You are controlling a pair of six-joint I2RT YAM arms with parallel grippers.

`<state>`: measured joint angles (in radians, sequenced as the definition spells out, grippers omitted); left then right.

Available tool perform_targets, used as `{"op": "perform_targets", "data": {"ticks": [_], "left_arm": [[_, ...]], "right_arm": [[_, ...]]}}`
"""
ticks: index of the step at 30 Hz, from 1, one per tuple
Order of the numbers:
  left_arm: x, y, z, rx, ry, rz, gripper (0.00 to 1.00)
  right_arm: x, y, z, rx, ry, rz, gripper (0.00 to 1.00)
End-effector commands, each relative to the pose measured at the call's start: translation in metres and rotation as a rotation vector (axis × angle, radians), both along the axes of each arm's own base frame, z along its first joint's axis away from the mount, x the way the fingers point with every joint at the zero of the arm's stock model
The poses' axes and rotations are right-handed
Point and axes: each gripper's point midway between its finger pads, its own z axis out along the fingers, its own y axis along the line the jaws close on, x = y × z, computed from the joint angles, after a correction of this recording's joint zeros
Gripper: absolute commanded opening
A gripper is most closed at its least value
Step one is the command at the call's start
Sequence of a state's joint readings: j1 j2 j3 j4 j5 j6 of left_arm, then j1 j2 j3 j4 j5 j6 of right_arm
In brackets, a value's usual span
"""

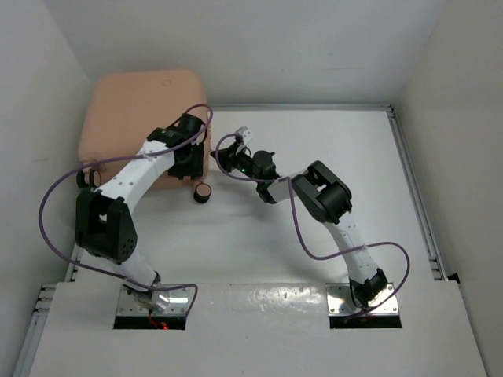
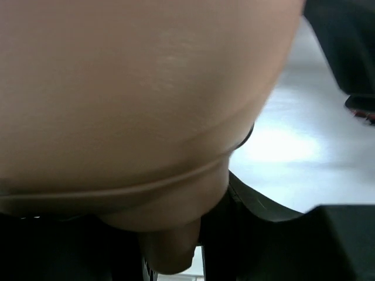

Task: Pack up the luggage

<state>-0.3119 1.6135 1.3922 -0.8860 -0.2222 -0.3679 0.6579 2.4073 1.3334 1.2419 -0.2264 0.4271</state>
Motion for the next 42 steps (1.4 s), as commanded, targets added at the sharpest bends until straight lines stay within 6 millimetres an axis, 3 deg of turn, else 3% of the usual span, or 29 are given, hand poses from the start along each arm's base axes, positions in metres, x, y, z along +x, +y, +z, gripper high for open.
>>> {"op": "perform_targets", "data": {"ticks": [1,3,5,6,7,8,9,10,11,12,13,15,16,18,19,20,21,22,23,24,26,27,29,30,32,33,34,39,42], "left_arm": [[0.063,-0.049,0.029,-0.052,-0.208,-0.181,0.21],[0.06,-0.075,0.025,-0.043,-0.205,-0.277,0.09],[0.052,-0.103,0.03,-0.049,-0.22,-0.368,0.02],[0.048,-0.114,0.028,-0.049,-0.223,-0.418,0.0],[0.042,-0.121,0.028,-0.052,-0.228,-0.44,0.0],[0.035,-0.135,0.03,-0.052,-0.241,-0.487,0.0],[0.034,-0.144,0.033,-0.072,-0.266,-0.507,0.0],[0.029,-0.147,0.033,-0.071,-0.275,-0.529,0.0],[0.024,-0.154,0.035,-0.085,-0.286,-0.549,0.0],[0.02,-0.166,0.034,-0.094,-0.297,-0.592,0.0],[0.013,-0.171,0.035,-0.109,-0.295,-0.613,0.0],[0.007,-0.176,0.035,-0.116,-0.297,-0.642,0.0],[0.002,-0.179,0.037,-0.119,-0.301,-0.654,0.0],[-0.009,-0.173,0.036,-0.127,-0.296,-0.661,0.0],[-0.013,-0.17,0.035,-0.121,-0.295,-0.668,0.0],[-0.017,-0.159,0.026,-0.106,-0.277,-0.664,0.0],[-0.02,-0.146,0.031,-0.097,-0.276,-0.65,0.0],[-0.022,-0.138,0.03,-0.086,-0.268,-0.646,0.0],[-0.023,-0.127,0.029,-0.064,-0.264,-0.653,0.0],[-0.027,-0.116,0.024,-0.045,-0.247,-0.653,0.0],[-0.032,-0.089,0.033,-0.006,-0.273,-0.667,0.0],[-0.038,-0.077,0.024,0.018,-0.256,-0.674,0.0],[-0.046,-0.052,0.032,0.06,-0.288,-0.696,0.0],[-0.054,-0.041,0.021,0.08,-0.258,-0.7,0.0],[-0.058,-0.018,0.022,0.134,-0.266,-0.696,0.0],[-0.062,-0.009,0.013,0.148,-0.244,-0.694,0.0],[-0.06,0.007,0.01,0.172,-0.235,-0.66,0.0],[-0.065,0.051,-0.012,0.25,-0.189,-0.643,0.0],[-0.059,0.078,-0.015,0.311,-0.2,-0.611,0.0]], "right_arm": [[0.014,-0.021,0.047,0.071,-0.091,-0.032,0.0],[0.017,-0.028,0.051,0.076,-0.095,-0.045,0.0],[0.019,-0.043,0.04,0.056,-0.075,-0.066,0.0],[0.017,-0.047,0.053,0.067,-0.093,-0.068,0.0],[0.011,-0.057,0.033,0.037,-0.049,-0.074,0.0],[0.017,-0.072,0.033,0.035,-0.045,-0.094,0.0],[0.012,-0.077,0.051,0.049,-0.073,-0.089,0.0],[0.008,-0.095,0.027,0.014,-0.02,-0.11,0.0],[0.008,-0.107,0.025,0.005,-0.009,-0.115,0.0],[-0.001,-0.115,0.032,0.003,-0.01,-0.112,0.0],[-0.002,-0.134,0.031,-0.007,0.001,-0.132,0.0],[-0.011,-0.15,0.034,-0.014,0.008,-0.135,0.0],[-0.021,-0.154,0.027,-0.024,0.034,-0.127,0.0],[-0.035,-0.164,0.042,-0.016,0.022,-0.11,0.0],[-0.047,-0.167,0.034,-0.024,0.051,-0.089,0.0],[-0.055,-0.167,0.042,-0.02,0.036,-0.074,0.0],[-0.067,-0.17,0.042,-0.03,0.039,-0.055,0.0],[-0.077,-0.172,0.034,-0.046,0.058,-0.04,0.0],[-0.082,-0.174,0.039,-0.044,0.051,-0.037,0.0],[-0.086,-0.179,0.034,-0.055,0.075,-0.052,0.0],[-0.094,-0.187,0.018,-0.106,0.109,-0.07,0.0],[-0.092,-0.194,0.016,-0.117,0.107,-0.099,0.0],[-0.092,-0.206,0.005,-0.14,0.138,-0.135,0.0],[-0.085,-0.217,0.006,-0.15,0.132,-0.178,0.0],[-0.083,-0.224,0.0,-0.17,0.151,-0.207,0.0],[-0.08,-0.231,-0.002,-0.19,0.137,-0.229,0.0],[-0.076,-0.236,-0.003,-0.199,0.135,-0.258,0.0],[-0.057,-0.266,-0.007,-0.243,0.134,-0.354,0.0],[-0.046,-0.288,-0.006,-0.255,0.13,-0.414,0.0]]}}
